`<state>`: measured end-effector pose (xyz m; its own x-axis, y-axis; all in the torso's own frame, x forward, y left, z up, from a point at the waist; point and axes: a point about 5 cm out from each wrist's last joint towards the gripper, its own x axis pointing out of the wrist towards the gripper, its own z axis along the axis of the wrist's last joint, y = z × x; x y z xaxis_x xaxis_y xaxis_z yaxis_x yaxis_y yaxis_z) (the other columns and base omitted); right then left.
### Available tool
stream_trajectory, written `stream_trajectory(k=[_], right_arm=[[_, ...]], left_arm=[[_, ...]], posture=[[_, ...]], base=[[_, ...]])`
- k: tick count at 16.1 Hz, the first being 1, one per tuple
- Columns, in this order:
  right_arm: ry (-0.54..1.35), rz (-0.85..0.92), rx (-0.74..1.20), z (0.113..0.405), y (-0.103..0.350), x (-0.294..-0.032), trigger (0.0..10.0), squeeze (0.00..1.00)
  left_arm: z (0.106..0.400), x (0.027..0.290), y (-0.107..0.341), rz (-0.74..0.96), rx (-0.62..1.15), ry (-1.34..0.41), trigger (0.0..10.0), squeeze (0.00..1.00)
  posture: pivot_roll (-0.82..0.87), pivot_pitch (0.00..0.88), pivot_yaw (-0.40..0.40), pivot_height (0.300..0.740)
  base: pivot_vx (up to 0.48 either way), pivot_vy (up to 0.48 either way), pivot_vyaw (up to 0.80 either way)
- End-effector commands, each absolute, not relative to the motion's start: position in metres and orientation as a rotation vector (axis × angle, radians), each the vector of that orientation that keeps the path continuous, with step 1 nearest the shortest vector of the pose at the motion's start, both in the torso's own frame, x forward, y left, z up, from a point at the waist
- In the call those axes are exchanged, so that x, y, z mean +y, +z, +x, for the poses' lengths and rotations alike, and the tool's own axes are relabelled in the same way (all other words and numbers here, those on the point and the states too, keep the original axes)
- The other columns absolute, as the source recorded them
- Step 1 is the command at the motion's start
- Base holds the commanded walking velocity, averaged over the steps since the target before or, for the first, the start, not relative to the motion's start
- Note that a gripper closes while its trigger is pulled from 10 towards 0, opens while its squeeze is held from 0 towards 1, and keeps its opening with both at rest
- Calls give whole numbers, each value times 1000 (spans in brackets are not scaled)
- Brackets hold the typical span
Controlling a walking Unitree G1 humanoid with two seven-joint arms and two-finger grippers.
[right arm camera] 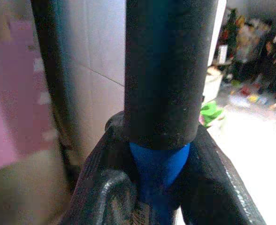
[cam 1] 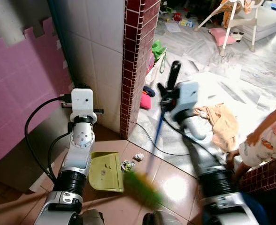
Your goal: Sweep floor
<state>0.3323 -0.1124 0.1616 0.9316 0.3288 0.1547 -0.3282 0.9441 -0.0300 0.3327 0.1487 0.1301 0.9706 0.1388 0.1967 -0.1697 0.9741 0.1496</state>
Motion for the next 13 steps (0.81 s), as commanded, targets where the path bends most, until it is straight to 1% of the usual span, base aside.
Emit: stream_trajectory(k=[1,3,6,9,10,13], right_arm=[[363,-32,-250,337,187,-120,10000,0],[338,-92,-260,349,194,-140,10000,0],[300,-170,-284,356,195,-145,10000,0],[253,-226,-282,361,189,-142,10000,0],[251,-224,-281,361,188,-141,10000,0],[238,-180,-309,361,184,-132,10000,0]], left_arm=[[333,148,149,166,-275,167,10000,0],[330,156,174,144,-351,210,10000,0],[327,164,183,159,-380,247,10000,0],[324,170,191,152,-394,251,10000,0],[323,170,191,158,-389,246,10000,0],[323,169,159,223,-235,212,10000,0]], posture=[[-106,76,-116,740],[-97,81,-119,740],[-84,99,-121,740],[-66,123,-121,740],[-62,126,-121,740],[-64,147,-113,740]], base=[[0,0,0],[0,0,0],[0,0,0],[0,0,0],[0,0,0],[0,0,0]])
